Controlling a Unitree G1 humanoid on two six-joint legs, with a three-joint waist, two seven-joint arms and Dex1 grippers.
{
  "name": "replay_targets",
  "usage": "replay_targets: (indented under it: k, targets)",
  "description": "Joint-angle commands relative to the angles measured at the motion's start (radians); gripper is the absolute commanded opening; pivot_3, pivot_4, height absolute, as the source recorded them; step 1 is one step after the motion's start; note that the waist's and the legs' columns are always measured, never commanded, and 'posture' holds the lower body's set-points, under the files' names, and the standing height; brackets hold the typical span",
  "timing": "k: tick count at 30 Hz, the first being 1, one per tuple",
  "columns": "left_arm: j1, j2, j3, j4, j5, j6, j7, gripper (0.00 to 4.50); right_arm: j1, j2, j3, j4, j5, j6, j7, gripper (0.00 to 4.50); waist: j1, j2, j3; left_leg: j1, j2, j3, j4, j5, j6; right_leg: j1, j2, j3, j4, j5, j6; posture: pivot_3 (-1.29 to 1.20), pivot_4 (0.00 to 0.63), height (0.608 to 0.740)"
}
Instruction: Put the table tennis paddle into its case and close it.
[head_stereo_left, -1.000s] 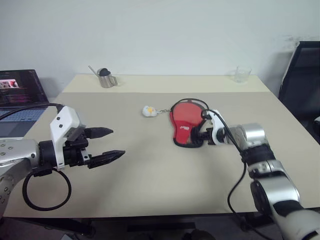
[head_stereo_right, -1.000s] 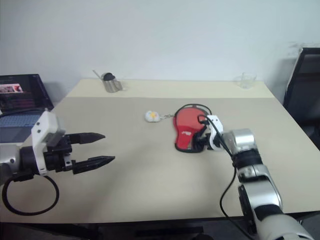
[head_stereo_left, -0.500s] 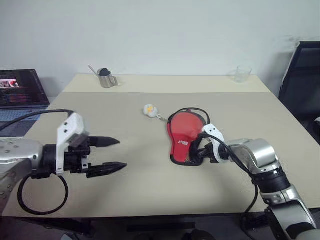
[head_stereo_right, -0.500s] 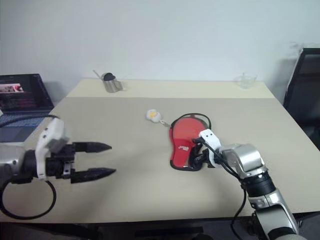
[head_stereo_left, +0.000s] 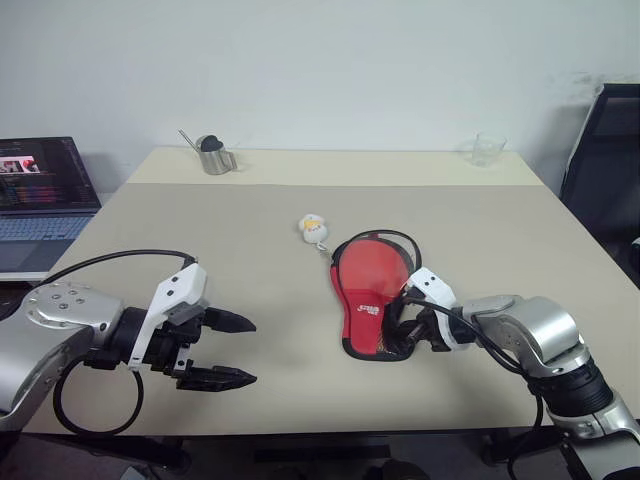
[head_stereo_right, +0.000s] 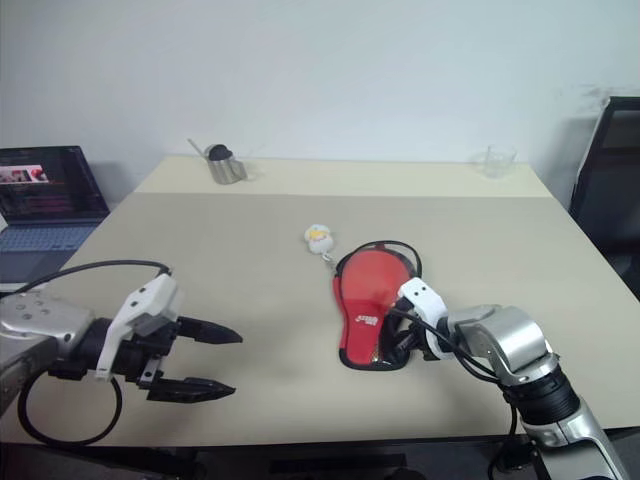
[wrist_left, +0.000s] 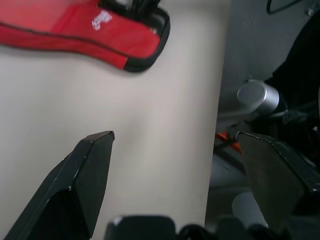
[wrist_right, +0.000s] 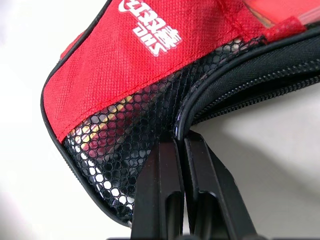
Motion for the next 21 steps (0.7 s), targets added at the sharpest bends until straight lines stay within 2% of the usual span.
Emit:
replay_targets:
  k: [1,21]
  targets:
    - [-0.030,0.012,-0.014,0.004,0.012,-0.024,-0.022,4.29,0.055,-0.021,0.037,-0.083,0.084,0.077,0.043,0.02,0.003,0.000,0.000,0.000,0.000,0.000,0.000,0.000,0.000,0.000,0.000,0.000,0.000,0.000,0.000,0.00,0.150,0.740]
    - [-0.071,0.010,-0.062,0.044,0.050,-0.044,-0.050,4.29,0.188,-0.133,-0.008,-0.293,0.246,0.135,0.058,0.02,0.020,0.000,0.000,0.000,0.000,0.000,0.000,-0.002,-0.001,0.000,0.000,0.000,-0.001,-0.001,0.000,0.00,0.150,0.740]
